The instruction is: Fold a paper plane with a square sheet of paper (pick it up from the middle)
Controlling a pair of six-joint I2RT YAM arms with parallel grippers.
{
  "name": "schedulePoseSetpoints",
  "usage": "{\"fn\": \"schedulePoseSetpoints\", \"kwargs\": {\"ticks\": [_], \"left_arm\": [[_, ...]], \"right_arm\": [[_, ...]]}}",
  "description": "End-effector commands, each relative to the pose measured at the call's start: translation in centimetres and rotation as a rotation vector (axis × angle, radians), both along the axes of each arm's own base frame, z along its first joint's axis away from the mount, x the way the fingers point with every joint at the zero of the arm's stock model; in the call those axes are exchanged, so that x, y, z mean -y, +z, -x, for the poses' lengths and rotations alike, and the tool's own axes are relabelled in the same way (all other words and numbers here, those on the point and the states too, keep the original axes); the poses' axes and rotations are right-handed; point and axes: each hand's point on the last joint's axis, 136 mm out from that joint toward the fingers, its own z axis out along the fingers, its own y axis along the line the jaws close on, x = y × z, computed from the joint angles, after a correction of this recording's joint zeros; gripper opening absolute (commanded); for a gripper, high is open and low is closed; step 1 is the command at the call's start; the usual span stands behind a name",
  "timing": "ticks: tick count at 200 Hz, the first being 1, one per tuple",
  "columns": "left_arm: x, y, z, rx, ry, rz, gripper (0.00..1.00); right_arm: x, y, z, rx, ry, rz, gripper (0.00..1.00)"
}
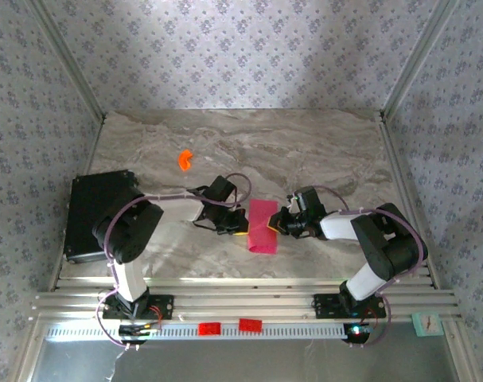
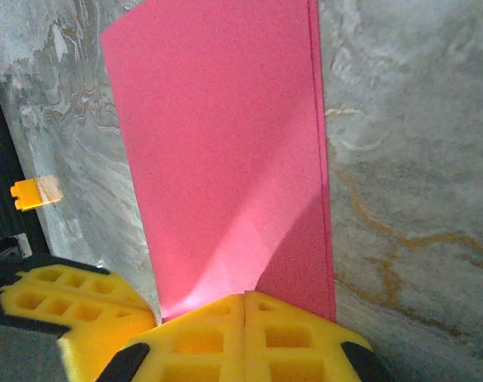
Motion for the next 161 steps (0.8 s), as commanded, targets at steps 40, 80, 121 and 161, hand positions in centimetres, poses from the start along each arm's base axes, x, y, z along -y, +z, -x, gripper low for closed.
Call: {"fn": "schedulePoseSetpoints", "kwargs": {"ticks": [40,80,121,161], "left_arm": [[2.8,0.8,0.9,-0.037,-0.03,0.086,0.04],[0.5,-3.2,2.2,-0.092,-0.031,-0.04,0.04],[-2.1,-4.2,4.3,-0.103,-0.044,-0.088,0.05],[-3.5,-3.1,5.8,-0.074,-0.074,-0.087,0.05]], "right_arm": [[4.4,-5.9,5.4,-0.236,-0.054,0.237,0.0],[4.6,-6.1,5.8,-0.239,-0.053,0.254,0.0],[5.0,-6.3,6.3,-0.243,-0.058,0.261,0.0],[5.1,-6.4,6.3,-0.245,-0.061,0.261,0.0]]}}
